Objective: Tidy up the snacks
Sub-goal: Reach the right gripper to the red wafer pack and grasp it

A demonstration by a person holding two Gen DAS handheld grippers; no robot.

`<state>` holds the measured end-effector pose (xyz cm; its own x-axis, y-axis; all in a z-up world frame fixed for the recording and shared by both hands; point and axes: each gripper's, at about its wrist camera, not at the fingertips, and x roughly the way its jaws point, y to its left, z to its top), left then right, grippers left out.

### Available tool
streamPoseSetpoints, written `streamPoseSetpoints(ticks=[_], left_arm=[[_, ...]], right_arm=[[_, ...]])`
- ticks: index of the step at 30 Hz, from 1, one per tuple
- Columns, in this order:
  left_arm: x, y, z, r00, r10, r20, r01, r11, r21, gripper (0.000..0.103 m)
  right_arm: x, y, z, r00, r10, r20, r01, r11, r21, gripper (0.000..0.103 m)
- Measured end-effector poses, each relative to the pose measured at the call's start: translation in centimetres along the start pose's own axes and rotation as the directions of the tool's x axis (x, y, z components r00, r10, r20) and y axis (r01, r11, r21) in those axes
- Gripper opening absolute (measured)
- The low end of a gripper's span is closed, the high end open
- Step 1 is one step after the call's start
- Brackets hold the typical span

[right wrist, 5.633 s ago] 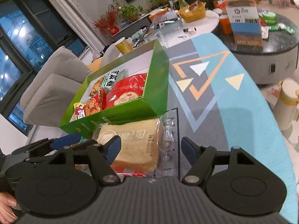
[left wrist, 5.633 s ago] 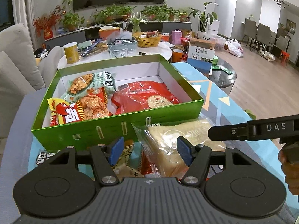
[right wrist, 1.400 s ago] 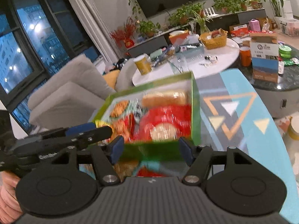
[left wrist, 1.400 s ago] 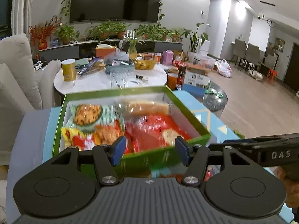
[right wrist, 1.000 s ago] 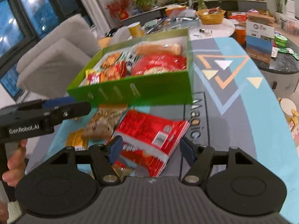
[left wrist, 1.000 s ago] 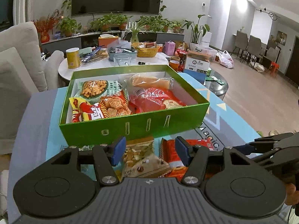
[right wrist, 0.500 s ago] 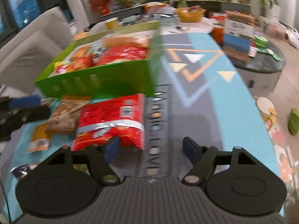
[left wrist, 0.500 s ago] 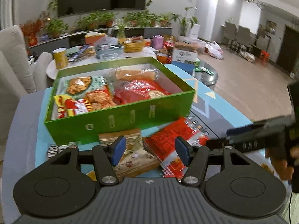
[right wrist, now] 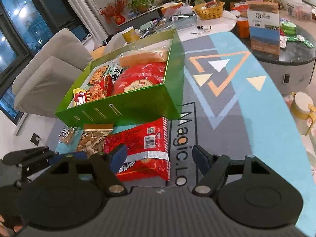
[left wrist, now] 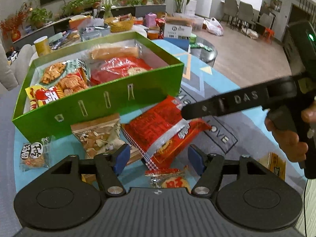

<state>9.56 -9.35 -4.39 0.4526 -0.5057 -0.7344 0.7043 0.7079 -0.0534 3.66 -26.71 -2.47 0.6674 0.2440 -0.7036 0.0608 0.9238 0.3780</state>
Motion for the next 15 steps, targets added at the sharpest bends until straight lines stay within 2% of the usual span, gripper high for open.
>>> streamPoseSetpoints(ticks=[5, 10, 15], left_arm=[[0.9, -0.4, 0.0, 0.999, 0.022, -0.033, -0.021, 0.999, 0.033, 0.063], [1.8, -0.3, 0.2, 0.998, 0.008, -0.057, -0.007, 1.000, 0.020, 0.063], [2.3, -0.2, 0.4, 0.998, -0.006, -0.067, 0.007, 1.000, 0.018, 0.051]], right_arm=[[0.8, -0.2, 0.2, 1.000, 0.016, -0.017, -0.016, 1.000, 0.011, 0.063], [1.3, -0.1, 0.6, 0.999, 0.033, -0.026, -0.033, 0.999, 0.002, 0.063], [1.7, -0.1, 0.9, 0.999, 0.036, -0.029, -0.036, 0.999, -0.005, 0.063]])
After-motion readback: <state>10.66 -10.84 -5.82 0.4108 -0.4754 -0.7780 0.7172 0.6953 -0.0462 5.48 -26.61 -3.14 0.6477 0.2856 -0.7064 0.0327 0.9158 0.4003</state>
